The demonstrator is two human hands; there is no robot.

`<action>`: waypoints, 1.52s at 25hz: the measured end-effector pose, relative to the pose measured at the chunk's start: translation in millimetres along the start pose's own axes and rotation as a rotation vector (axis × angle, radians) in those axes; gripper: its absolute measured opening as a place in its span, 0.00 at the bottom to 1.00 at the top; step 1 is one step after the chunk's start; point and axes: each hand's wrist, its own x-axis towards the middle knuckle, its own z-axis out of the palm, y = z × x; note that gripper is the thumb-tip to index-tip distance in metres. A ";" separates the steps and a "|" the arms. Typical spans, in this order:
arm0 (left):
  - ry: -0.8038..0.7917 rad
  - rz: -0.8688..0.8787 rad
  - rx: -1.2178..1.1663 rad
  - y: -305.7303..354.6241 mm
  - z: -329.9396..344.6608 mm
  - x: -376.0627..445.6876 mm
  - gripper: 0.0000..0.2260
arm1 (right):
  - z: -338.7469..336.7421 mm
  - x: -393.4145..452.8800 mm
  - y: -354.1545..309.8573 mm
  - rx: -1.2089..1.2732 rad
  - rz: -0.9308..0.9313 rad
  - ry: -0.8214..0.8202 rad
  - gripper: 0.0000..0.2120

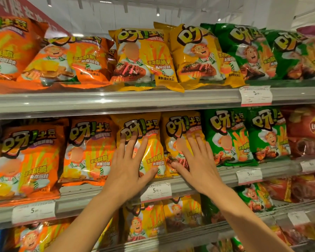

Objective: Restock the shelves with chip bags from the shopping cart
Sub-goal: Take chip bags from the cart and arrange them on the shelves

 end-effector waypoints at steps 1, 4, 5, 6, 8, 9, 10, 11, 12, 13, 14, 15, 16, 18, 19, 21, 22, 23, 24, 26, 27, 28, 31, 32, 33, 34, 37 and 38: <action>-0.007 -0.003 0.008 1.0 -2.5 -0.1 0.38 | -2.6 0.0 -2.5 0.008 0.008 -0.005 0.38; 0.032 0.016 -0.019 2.7 -12.1 -5.7 0.36 | -14.5 -1.9 -15.1 0.115 -0.012 0.072 0.35; 0.057 0.029 -0.034 1.0 -15.4 -9.9 0.36 | -19.2 -2.2 -22.4 0.173 -0.041 0.105 0.34; 0.082 0.042 -0.025 -3.2 -18.5 -15.0 0.34 | -23.3 -1.1 -31.4 0.235 -0.074 0.124 0.33; 0.118 0.047 0.027 -17.0 -23.2 -26.0 0.32 | -31.6 3.1 -51.5 0.315 -0.149 0.116 0.31; 0.119 0.022 0.047 -28.1 -27.4 -32.8 0.30 | -34.1 7.4 -64.9 0.325 -0.199 0.111 0.30; 0.108 -0.007 0.064 -40.2 -30.7 -40.4 0.30 | -36.2 12.2 -78.3 0.324 -0.251 0.114 0.29; 0.082 -0.034 0.085 -52.1 -33.2 -48.9 0.30 | -38.0 16.6 -93.3 0.326 -0.297 0.112 0.29; 0.052 -0.050 0.117 -63.3 -34.8 -58.0 0.30 | -38.8 20.9 -109.5 0.333 -0.341 0.098 0.29; 0.020 -0.051 0.148 -71.2 -35.2 -65.8 0.31 | -38.7 24.2 -125.6 0.343 -0.382 0.075 0.28; -0.024 -0.050 0.168 -79.7 -35.9 -72.9 0.32 | -36.2 27.5 -144.7 0.357 -0.419 0.043 0.28; -0.078 -0.041 0.183 -84.7 -35.6 -77.8 0.33 | -32.8 30.5 -162.5 0.369 -0.442 0.002 0.28; -0.121 -0.017 0.228 -86.7 -38.0 -78.7 0.33 | -28.2 33.4 -178.9 0.368 -0.451 -0.040 0.28; -0.154 0.036 0.338 -87.3 -49.0 -77.1 0.30 | -17.3 38.1 -205.8 0.326 -0.425 -0.096 0.29; -0.171 0.078 0.313 -90.1 -55.4 -79.4 0.29 | -11.2 40.0 -218.9 0.282 -0.394 -0.120 0.30; -0.074 0.249 0.178 -100.9 -64.7 -91.2 0.24 | -2.6 41.0 -235.5 0.172 -0.307 -0.182 0.30; -0.001 0.304 0.130 -110.3 -71.6 -101.4 0.23 | -0.1 38.8 -242.6 0.146 -0.248 -0.191 0.32; 0.006 0.305 0.089 -120.5 -84.7 -111.5 0.24 | 1.0 36.4 -248.2 0.152 -0.186 -0.179 0.33; 0.046 0.293 0.063 -135.3 -97.8 -121.5 0.24 | 1.3 35.0 -256.9 0.167 -0.130 -0.157 0.34; 0.118 0.232 0.062 -163.9 -119.9 -134.8 0.23 | -1.4 29.8 -273.5 0.169 -0.063 -0.085 0.32; 0.153 0.210 0.078 -179.2 -127.9 -142.3 0.23 | -2.0 25.2 -285.0 0.175 -0.062 -0.043 0.30; 0.178 0.182 0.102 -193.8 -134.2 -148.0 0.23 | -1.5 20.6 -298.3 0.191 -0.079 -0.007 0.29; 0.037 0.103 0.078 -224.9 -142.4 -160.1 0.24 | -0.2 8.1 -345.3 0.270 -0.146 0.031 0.26; -0.052 0.089 0.071 -229.2 -143.0 -161.7 0.27 | 1.4 5.0 -357.7 0.288 -0.170 0.027 0.25; -0.151 0.073 0.062 -232.3 -143.6 -163.6 0.30 | 3.9 2.4 -368.2 0.302 -0.194 0.018 0.24; -0.208 0.067 0.079 -237.1 -144.0 -167.5 0.32 | 8.3 -0.2 -378.7 0.314 -0.217 0.013 0.23; -0.099 0.079 0.101 -260.2 -156.4 -185.8 0.27 | 20.3 -7.9 -397.0 0.319 -0.219 0.029 0.24; -0.042 0.057 0.091 -269.3 -163.2 -193.0 0.25 | 23.6 -10.1 -400.4 0.289 -0.222 0.053 0.25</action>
